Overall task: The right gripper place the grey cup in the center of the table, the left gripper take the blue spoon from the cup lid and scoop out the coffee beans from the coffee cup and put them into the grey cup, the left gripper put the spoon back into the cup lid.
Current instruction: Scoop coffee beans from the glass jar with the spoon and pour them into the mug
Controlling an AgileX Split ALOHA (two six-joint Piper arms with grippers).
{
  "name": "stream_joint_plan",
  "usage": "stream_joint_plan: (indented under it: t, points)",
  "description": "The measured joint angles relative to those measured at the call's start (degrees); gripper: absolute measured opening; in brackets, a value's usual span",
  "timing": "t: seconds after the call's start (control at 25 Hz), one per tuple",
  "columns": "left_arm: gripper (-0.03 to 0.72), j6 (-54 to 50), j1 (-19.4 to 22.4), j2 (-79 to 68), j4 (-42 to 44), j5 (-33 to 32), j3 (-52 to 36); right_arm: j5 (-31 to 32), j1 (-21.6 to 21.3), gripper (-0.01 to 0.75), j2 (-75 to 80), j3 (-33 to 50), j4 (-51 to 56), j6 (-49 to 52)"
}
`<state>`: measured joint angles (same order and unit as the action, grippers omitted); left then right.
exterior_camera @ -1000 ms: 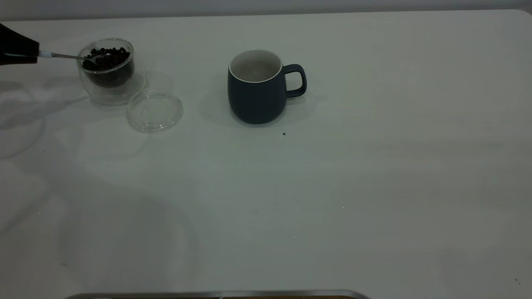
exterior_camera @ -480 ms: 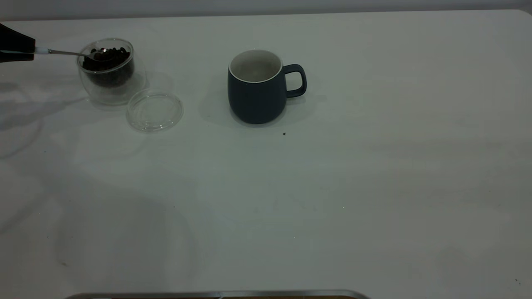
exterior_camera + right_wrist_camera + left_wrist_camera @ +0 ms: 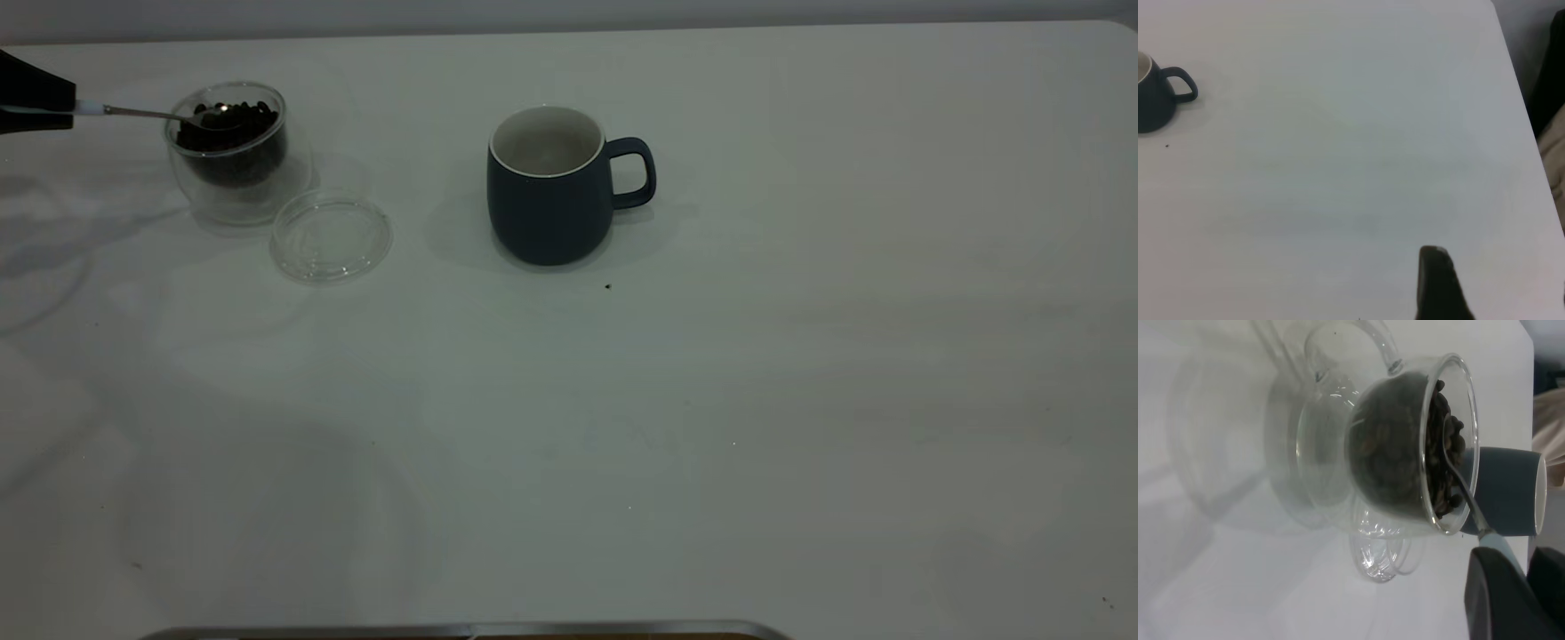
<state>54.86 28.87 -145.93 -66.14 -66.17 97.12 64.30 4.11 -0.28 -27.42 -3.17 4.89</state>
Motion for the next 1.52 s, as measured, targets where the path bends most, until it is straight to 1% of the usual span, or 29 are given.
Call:
stream_joint_plan:
  t: [0.32,0.84,1.52]
  points:
    - [0.127,-0.6,0.0,0.0,-2.9,0.0,0.0,0.0,0.0,0.471,0.0,0.0,0.0,0.0]
    - [0.127,-2.1,-0.3,0.0,-2.8,0.0,0.0,0.0,0.0,0.470,0.0,0.0,0.0,0.0]
    - [0.127,-2.4,-5.0,0.0,-4.7,0.0,0.0,0.0,0.0,0.470,0.0,0.0,0.0,0.0]
